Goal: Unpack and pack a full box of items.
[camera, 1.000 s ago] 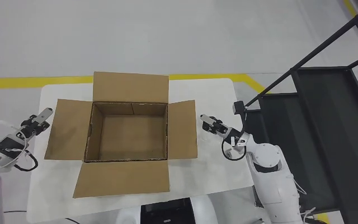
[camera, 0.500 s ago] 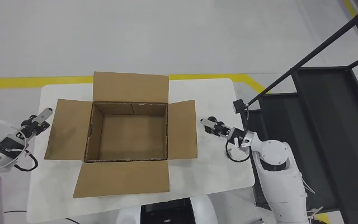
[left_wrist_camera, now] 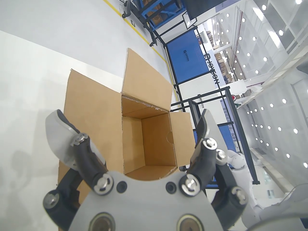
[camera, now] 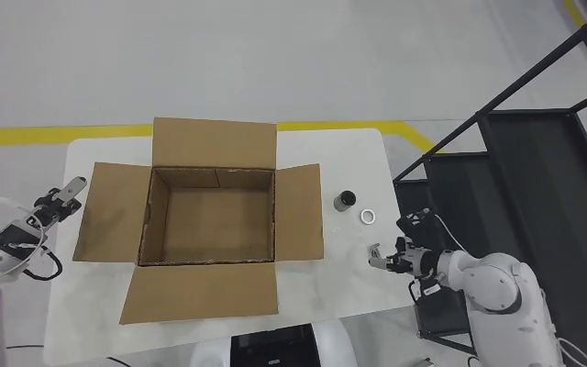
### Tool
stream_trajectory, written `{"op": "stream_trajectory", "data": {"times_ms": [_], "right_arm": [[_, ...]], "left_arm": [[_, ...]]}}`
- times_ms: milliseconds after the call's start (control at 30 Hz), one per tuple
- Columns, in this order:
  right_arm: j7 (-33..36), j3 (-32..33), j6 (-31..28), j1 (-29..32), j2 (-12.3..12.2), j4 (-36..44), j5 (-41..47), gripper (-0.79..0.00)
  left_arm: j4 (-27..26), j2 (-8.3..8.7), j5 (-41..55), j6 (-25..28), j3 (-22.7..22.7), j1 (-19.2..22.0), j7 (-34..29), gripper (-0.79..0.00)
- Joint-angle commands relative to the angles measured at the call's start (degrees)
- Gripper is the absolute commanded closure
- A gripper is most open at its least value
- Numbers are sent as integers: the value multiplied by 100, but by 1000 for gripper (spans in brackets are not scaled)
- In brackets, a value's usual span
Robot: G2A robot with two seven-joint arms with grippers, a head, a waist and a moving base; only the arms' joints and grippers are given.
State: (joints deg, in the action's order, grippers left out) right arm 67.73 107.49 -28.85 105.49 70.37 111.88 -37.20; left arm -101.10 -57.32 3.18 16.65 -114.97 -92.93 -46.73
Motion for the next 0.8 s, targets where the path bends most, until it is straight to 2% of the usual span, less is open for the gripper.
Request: {"op": "stream_trajectory", "data": {"times_ms": [0,567,767], "right_arm": [[-151,-116,-86,25,-9,-139,-234,-785],[-202,-119,-64,8,-9,-151,-267,-785],[-887,-819,100,-367,-22,-705,-1570,-785]], "left_arm": [[0,0,0,0,0,0,-1,-785],[0,0,0,0,0,0,-1,-785],[0,0,0,0,0,0,-1,-785]]}}
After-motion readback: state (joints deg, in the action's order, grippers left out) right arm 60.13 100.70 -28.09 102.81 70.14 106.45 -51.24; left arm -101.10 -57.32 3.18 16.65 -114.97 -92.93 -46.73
